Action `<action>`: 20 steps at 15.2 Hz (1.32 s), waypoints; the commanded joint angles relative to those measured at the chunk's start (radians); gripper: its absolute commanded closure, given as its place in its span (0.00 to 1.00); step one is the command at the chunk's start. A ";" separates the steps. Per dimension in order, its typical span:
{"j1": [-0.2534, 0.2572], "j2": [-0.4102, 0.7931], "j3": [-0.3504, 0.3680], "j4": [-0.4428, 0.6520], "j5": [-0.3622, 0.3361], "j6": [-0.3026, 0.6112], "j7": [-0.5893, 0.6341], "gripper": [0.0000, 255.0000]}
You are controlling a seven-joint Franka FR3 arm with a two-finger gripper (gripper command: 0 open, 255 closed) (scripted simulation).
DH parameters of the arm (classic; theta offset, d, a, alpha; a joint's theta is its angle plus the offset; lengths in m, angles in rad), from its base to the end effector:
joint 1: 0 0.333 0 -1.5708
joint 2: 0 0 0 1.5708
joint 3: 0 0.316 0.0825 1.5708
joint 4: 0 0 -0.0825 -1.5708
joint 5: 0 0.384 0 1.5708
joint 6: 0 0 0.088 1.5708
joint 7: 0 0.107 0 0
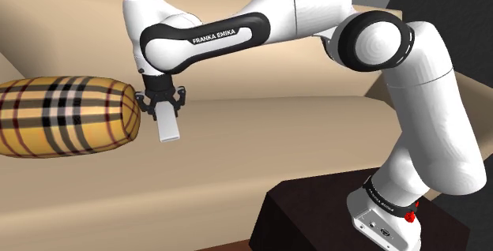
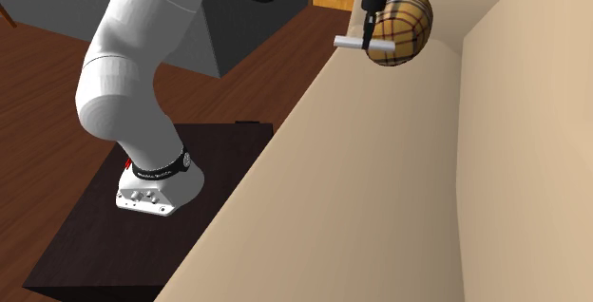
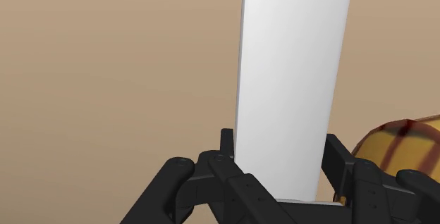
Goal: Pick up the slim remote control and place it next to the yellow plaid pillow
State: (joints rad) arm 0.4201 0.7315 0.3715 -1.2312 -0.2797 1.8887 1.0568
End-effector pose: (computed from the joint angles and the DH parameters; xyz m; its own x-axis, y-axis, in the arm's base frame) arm 0.5812 0.4579 0.3522 0.9669 -0.2553 0.0018 -0.2552 -0.9663 0.0332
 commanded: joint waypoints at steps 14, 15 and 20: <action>0.002 0.078 -0.019 -0.073 -0.027 0.148 0.020 1.00; 0.002 0.084 -0.021 -0.075 -0.029 0.157 0.021 1.00; 0.006 0.120 -0.030 -0.083 -0.040 0.200 0.027 1.00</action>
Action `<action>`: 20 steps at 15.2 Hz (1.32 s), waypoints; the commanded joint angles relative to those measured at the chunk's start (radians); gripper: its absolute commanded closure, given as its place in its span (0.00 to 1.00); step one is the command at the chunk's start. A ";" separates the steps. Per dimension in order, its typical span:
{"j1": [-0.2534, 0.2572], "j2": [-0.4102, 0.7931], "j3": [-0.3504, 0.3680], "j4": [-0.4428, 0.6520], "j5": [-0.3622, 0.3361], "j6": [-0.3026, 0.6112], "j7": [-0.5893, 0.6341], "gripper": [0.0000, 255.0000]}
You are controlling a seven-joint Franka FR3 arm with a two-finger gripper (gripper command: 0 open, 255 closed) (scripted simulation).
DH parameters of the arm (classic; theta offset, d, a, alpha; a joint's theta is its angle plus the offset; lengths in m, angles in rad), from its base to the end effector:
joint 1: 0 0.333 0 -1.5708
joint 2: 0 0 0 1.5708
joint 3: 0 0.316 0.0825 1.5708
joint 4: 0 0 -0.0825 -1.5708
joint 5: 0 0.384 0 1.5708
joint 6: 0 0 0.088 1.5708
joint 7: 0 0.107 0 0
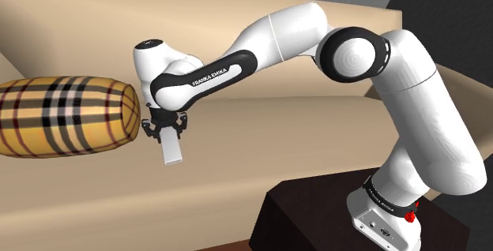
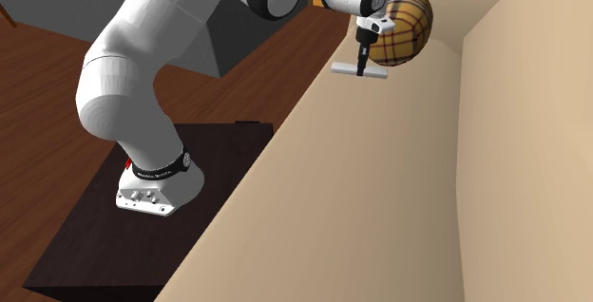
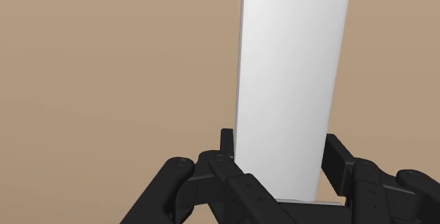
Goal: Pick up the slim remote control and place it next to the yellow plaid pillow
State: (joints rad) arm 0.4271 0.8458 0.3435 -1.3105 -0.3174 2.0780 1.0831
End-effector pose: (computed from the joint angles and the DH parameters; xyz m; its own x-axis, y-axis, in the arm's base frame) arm 0.5813 0.4588 0.2468 0.9669 -0.2551 0.0018 -0.2550 -0.9664 0.0332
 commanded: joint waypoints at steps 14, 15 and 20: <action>0.000 0.006 -0.002 -0.004 -0.002 0.011 0.001 0.00; -0.002 -0.011 0.003 0.001 0.003 -0.011 -0.002 0.00; -0.004 -0.053 0.013 0.025 0.017 -0.076 -0.010 0.00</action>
State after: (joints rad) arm 0.4233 0.7951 0.3562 -1.2874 -0.3019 2.0074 1.0736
